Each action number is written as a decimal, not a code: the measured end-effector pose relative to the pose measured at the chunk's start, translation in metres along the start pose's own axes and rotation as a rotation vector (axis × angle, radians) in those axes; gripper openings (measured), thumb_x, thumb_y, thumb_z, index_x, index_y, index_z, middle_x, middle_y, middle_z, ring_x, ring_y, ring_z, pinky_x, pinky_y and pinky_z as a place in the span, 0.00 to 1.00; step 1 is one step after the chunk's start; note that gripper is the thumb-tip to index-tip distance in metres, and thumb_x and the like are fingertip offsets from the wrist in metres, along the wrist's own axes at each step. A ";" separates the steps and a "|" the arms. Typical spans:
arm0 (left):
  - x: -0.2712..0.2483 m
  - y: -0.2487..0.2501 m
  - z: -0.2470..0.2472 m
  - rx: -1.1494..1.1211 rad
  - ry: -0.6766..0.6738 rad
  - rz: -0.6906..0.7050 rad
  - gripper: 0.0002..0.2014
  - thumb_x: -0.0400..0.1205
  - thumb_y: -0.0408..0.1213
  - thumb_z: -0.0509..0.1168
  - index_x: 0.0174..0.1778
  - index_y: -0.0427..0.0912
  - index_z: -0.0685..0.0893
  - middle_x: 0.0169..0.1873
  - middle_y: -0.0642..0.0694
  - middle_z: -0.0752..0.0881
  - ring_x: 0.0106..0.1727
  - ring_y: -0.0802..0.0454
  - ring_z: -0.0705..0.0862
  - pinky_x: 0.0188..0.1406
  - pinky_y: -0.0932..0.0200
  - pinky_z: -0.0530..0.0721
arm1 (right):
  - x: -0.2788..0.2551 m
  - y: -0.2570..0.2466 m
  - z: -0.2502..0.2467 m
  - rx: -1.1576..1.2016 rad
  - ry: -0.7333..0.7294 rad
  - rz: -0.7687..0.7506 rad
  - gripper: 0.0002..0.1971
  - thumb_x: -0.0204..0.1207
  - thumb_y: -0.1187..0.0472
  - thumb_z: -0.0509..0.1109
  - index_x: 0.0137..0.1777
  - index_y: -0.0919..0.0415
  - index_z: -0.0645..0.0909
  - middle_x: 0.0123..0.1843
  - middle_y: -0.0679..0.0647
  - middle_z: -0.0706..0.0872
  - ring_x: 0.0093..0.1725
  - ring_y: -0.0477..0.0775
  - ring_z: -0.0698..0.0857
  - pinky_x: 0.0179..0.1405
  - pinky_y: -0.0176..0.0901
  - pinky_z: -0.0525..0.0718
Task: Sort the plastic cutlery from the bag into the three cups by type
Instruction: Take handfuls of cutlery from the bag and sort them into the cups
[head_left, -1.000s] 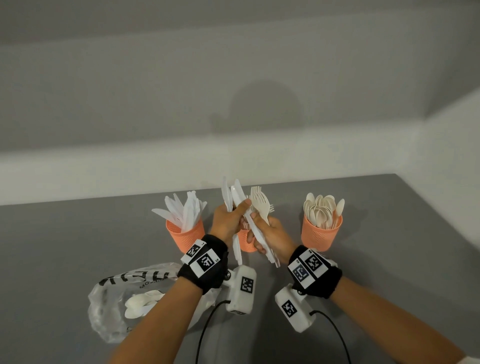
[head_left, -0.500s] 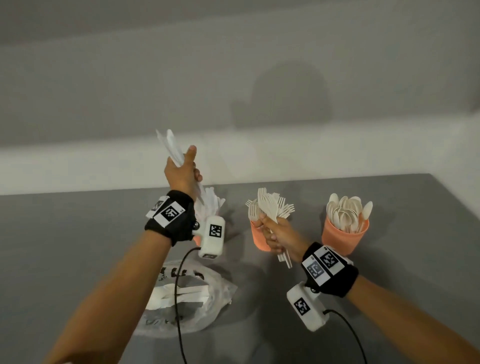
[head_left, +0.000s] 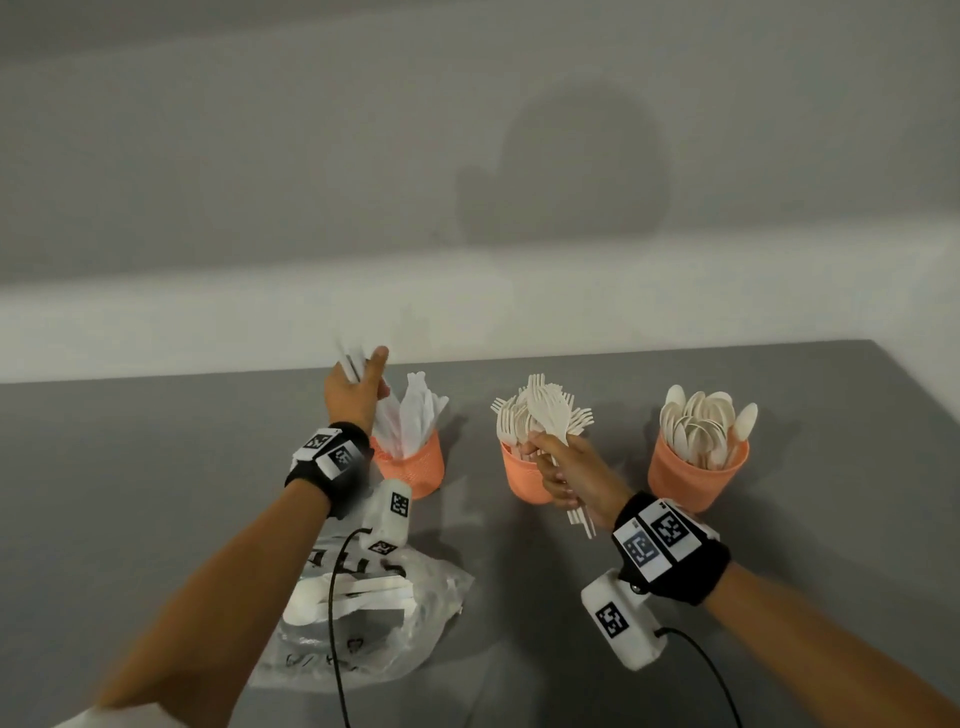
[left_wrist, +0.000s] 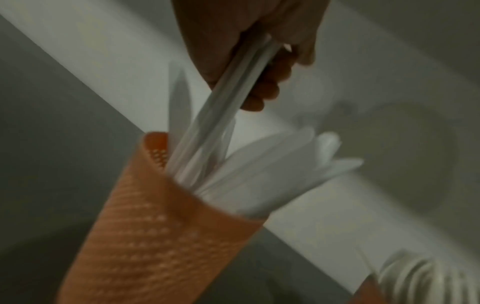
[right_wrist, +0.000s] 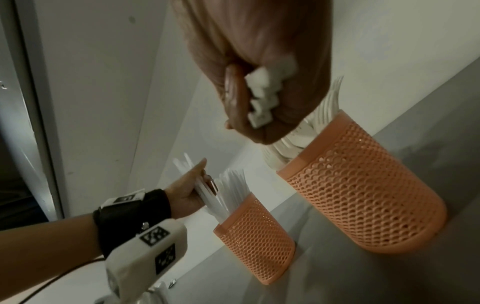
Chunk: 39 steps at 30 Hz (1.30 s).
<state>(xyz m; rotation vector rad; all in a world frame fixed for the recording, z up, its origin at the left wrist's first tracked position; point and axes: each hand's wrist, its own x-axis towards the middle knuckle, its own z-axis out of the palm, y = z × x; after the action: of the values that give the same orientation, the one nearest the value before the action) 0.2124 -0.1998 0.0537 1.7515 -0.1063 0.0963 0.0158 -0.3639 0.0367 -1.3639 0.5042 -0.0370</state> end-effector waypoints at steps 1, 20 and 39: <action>-0.001 -0.007 0.001 0.018 -0.020 0.010 0.13 0.78 0.42 0.68 0.31 0.42 0.75 0.25 0.44 0.80 0.19 0.64 0.79 0.34 0.60 0.79 | -0.001 0.000 -0.001 0.000 0.005 -0.007 0.13 0.83 0.58 0.58 0.37 0.59 0.74 0.17 0.47 0.61 0.14 0.43 0.57 0.14 0.28 0.56; -0.008 -0.016 0.019 1.130 -0.234 0.235 0.33 0.86 0.55 0.40 0.79 0.33 0.60 0.81 0.39 0.56 0.83 0.41 0.48 0.81 0.41 0.43 | -0.007 0.001 0.002 -0.020 0.057 -0.072 0.06 0.79 0.60 0.59 0.44 0.61 0.73 0.20 0.50 0.60 0.14 0.43 0.57 0.14 0.29 0.56; -0.147 0.066 0.085 0.385 -0.601 0.098 0.20 0.77 0.56 0.64 0.27 0.45 0.75 0.26 0.48 0.83 0.31 0.51 0.80 0.38 0.55 0.78 | -0.016 0.008 -0.007 -0.398 0.527 -0.401 0.13 0.83 0.54 0.50 0.49 0.63 0.72 0.31 0.47 0.74 0.36 0.54 0.76 0.42 0.53 0.74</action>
<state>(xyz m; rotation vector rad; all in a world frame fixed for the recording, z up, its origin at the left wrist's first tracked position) 0.0587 -0.2928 0.0842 2.1106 -0.6465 -0.3652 -0.0029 -0.3636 0.0338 -1.8384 0.6911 -0.6679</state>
